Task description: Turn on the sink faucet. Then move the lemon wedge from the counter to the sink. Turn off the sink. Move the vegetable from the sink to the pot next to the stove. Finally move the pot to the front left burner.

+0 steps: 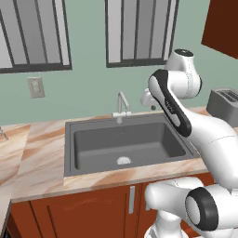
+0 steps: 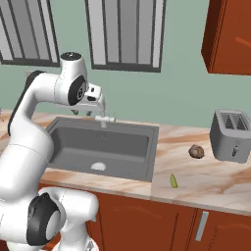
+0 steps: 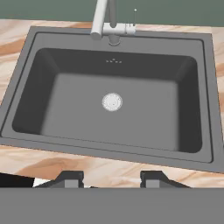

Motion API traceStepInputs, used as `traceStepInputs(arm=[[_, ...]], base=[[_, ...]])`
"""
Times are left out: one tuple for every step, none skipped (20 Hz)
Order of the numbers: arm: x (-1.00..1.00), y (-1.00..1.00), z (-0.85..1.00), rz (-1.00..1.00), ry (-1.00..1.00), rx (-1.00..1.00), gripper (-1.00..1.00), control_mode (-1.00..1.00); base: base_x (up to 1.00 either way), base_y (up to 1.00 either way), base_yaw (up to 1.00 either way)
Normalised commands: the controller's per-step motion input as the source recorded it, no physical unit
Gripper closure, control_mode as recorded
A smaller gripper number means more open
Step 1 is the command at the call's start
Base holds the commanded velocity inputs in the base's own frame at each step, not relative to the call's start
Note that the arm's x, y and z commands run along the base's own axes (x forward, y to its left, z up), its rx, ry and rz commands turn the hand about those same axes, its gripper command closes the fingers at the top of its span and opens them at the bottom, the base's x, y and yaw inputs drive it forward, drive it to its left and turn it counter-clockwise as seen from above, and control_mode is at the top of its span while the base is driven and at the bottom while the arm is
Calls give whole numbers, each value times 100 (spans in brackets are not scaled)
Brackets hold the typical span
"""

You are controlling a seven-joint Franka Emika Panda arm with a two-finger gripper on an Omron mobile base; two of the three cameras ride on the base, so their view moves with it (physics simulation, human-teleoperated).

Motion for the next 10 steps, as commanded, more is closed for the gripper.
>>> traceStepInputs(arm=[[0, 0, -1, 0, 0, 0, -100, -100], [0, 0, 0, 0, 0, 0, -100, -100], [0, 0, -11, 0, 0, 0, -100, -100], [0, 0, 0, 0, 0, 0, -100, 100], [0, 0, 0, 0, 0, 0, -100, 100], [0, 0, 0, 0, 0, 0, -100, 100], [0, 0, 0, 0, 0, 0, -100, 100], [0, 0, 0, 0, 0, 0, -100, 100], [0, 0, 0, 0, 0, 0, -100, 100], [0, 0, 0, 0, 0, 0, -100, 100]], base=[[0, 0, 0], [0, 0, 0], [0, 0, 0], [0, -16, 1], [0, -31, 1], [0, -48, 0], [0, -54, 0], [0, -56, 0], [3, -59, 0], [6, -58, 0]])
